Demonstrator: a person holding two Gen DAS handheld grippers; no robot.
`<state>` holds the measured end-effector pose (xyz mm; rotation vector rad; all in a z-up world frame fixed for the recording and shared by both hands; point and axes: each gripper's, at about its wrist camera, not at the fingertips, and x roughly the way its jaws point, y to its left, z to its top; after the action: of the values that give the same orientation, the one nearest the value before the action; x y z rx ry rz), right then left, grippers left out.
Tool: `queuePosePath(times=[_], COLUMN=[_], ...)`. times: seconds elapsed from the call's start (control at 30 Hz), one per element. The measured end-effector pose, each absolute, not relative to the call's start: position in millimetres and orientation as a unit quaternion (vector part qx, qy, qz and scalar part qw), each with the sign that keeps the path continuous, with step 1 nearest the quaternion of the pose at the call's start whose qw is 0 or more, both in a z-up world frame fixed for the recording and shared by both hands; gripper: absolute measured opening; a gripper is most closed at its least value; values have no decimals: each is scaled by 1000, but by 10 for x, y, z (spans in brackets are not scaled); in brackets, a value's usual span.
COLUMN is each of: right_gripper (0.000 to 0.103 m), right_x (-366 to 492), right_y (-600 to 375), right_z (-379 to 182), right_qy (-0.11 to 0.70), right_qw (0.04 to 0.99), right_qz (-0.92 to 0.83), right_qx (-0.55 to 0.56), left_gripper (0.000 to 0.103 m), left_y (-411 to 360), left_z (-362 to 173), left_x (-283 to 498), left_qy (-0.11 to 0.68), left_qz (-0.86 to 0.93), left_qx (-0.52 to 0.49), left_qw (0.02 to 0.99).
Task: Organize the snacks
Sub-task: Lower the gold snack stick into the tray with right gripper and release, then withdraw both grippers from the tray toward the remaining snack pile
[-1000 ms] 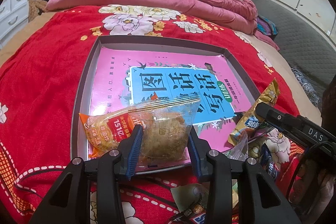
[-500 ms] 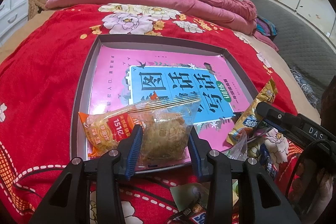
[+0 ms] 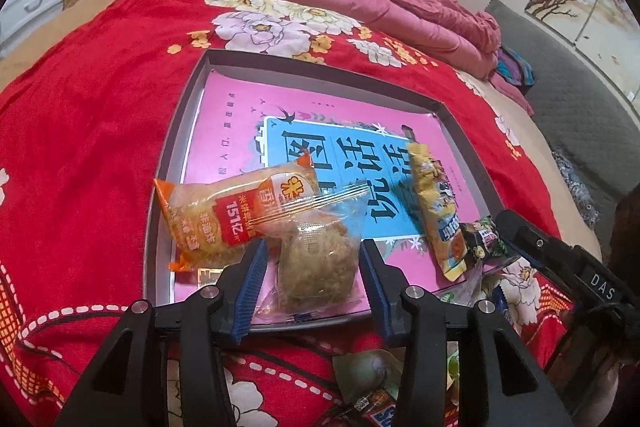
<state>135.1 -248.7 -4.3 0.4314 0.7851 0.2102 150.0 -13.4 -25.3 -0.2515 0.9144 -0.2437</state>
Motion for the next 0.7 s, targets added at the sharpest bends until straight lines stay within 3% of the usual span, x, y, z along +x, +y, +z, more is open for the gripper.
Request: queuePosePath(times=[0.53,0.7], right_gripper=[38,46], right_x=[1287,1257], right_y=[-2341,-2260], right_z=[27,86], right_qy=[374,367], right_qw=[904,911], right_qz=[118,123], right_qx=[171,144], left_gripper=[60,61], left_y=[-57,-27], left_z=[-205,-186], left_x=[1502,1506], left_qy=[433,431], left_qz=[-112,-111], left_qx=[-124,-131], left_qw=[886,886])
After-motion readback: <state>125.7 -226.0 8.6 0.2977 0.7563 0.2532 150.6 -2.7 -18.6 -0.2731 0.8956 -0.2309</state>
